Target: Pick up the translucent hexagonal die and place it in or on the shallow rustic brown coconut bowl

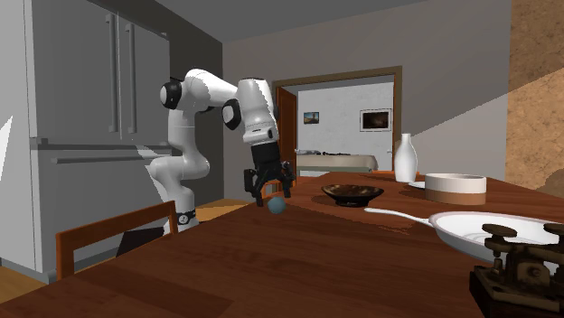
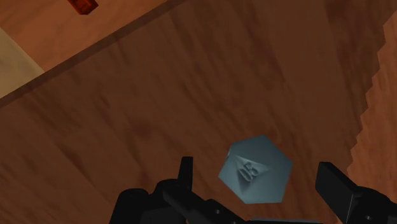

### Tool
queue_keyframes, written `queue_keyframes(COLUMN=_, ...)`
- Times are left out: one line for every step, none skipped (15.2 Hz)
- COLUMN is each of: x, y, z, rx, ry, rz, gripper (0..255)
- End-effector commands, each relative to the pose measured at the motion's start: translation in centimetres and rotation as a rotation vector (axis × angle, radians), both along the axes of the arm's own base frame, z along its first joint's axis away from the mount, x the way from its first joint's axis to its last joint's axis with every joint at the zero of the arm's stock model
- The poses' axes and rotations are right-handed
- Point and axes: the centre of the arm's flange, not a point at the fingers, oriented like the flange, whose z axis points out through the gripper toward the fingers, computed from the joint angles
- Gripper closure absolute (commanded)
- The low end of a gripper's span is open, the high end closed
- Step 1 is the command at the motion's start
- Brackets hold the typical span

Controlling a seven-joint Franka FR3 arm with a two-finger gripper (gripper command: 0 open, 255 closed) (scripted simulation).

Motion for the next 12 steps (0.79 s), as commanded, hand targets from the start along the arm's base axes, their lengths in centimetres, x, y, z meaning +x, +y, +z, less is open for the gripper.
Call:
queue_keyframes(x=0.01, y=0.00, z=-0.03, rx=0.000, ry=0.000, rz=0.000, gripper=0)
queue_keyframes(x=0.01, y=0.00, z=-0.03, rx=0.000, ry=0.000, rz=0.000, gripper=0)
queue_keyframes(x=0.01, y=0.00, z=-0.03, rx=0.000, ry=0.000, rz=0.000, gripper=0)
queue_keyframes(x=0.01, y=0.00, z=-0.03, rx=0.000, ry=0.000, rz=0.000, gripper=255)
queue_keyframes(x=0.01, y=0.00, z=-0.03, rx=0.000, ry=0.000, rz=0.000, gripper=255)
queue_keyframes(x=0.01, y=0.00, z=-0.03, rx=0.000, ry=0.000, rz=0.000, gripper=255)
queue_keyframes(x=0.01, y=0.00, z=-0.02, rx=0.000, ry=0.000, rz=0.000, gripper=255)
queue_keyframes(x=0.01, y=0.00, z=-0.02, rx=0.000, ry=0.000, rz=0.000, gripper=255)
queue_keyframes(x=0.01, y=0.00, z=-0.02, rx=0.000, ry=0.000, rz=0.000, gripper=255)
queue_keyframes(x=0.01, y=0.00, z=-0.02, rx=0.000, ry=0.000, rz=0.000, gripper=255)
queue_keyframes(x=0.01, y=0.01, z=-0.02, rx=0.000, ry=0.000, rz=0.000, gripper=255)
queue_keyframes(x=0.01, y=0.00, z=-0.02, rx=0.000, ry=0.000, rz=0.000, gripper=255)
